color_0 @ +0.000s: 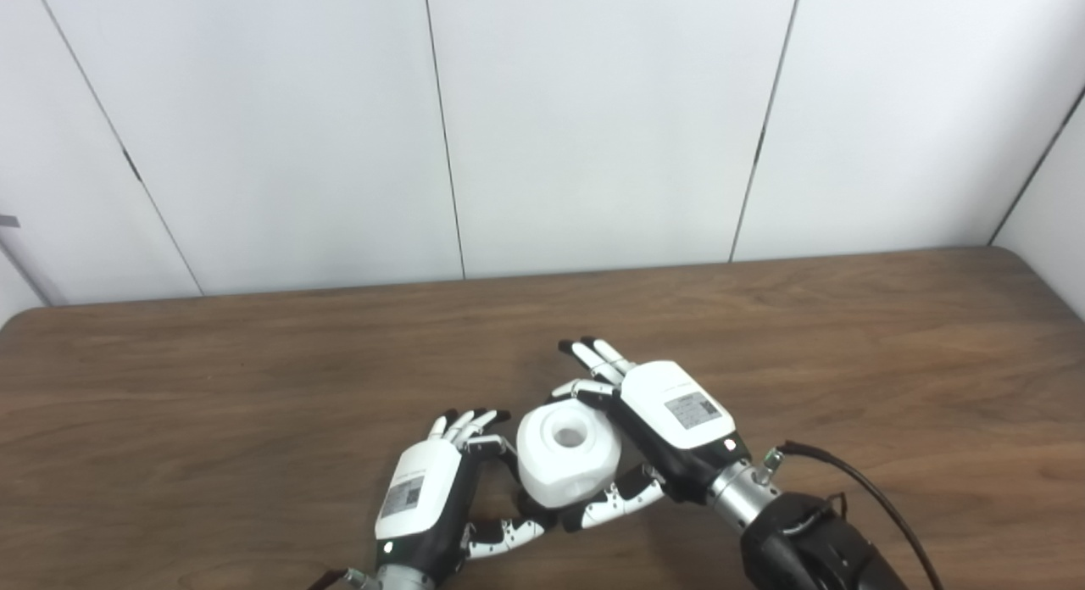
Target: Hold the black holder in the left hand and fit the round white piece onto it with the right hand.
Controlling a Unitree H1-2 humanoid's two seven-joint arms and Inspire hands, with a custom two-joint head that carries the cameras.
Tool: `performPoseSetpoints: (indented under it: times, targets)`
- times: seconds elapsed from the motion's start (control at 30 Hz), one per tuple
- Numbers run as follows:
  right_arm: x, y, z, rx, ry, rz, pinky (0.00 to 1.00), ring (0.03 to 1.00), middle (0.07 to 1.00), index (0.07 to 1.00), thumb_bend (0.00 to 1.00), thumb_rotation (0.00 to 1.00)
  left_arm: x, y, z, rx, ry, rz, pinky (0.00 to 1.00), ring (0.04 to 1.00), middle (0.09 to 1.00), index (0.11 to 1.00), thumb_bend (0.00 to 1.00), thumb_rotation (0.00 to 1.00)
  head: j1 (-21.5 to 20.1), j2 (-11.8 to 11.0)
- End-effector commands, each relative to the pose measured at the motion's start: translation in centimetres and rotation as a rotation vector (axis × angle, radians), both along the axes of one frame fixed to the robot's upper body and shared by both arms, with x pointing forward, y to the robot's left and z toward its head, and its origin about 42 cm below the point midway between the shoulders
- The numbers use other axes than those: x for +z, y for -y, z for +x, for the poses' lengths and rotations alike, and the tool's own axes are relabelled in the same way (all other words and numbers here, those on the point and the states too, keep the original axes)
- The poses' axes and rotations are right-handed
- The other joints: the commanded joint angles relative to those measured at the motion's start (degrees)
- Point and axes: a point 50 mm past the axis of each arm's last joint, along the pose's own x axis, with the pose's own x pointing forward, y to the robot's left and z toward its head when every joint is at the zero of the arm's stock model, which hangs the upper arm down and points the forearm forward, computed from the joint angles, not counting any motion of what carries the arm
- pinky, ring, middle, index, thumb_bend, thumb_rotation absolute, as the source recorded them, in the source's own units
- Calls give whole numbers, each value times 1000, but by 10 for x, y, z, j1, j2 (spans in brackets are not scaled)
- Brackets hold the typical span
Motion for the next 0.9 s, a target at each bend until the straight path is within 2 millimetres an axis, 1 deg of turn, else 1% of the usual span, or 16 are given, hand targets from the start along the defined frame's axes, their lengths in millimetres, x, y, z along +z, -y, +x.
performPoseSetpoints:
  times: [0.0, 0.37, 0.57, 0.7, 0.87]
  targets:
    - [5, -6, -2, 34, -3, -3, 844, 984, 979, 756, 889, 446, 10, 10, 5, -23, 58, -22, 1000, 923, 877, 481, 515, 48, 1, 0]
    - [7, -6, -2, 32, -33, -9, 910, 1000, 1000, 844, 996, 481, 11, 10, 5, -18, 57, -23, 1000, 925, 877, 481, 515, 49, 1, 1]
    - [7, -6, -1, 34, -44, -2, 914, 1000, 1000, 870, 1000, 471, 11, 10, 5, -19, 54, -24, 1000, 926, 877, 481, 515, 49, 0, -1]
    - [8, -6, -1, 31, -57, 1, 928, 1000, 1000, 909, 1000, 471, 10, 10, 6, -19, 53, -22, 1000, 928, 879, 481, 515, 49, -1, -2]
    - [9, -6, 0, 32, -69, -4, 905, 1000, 1000, 964, 1000, 486, 11, 9, 6, -15, 54, -20, 1000, 924, 877, 481, 515, 48, -3, -3]
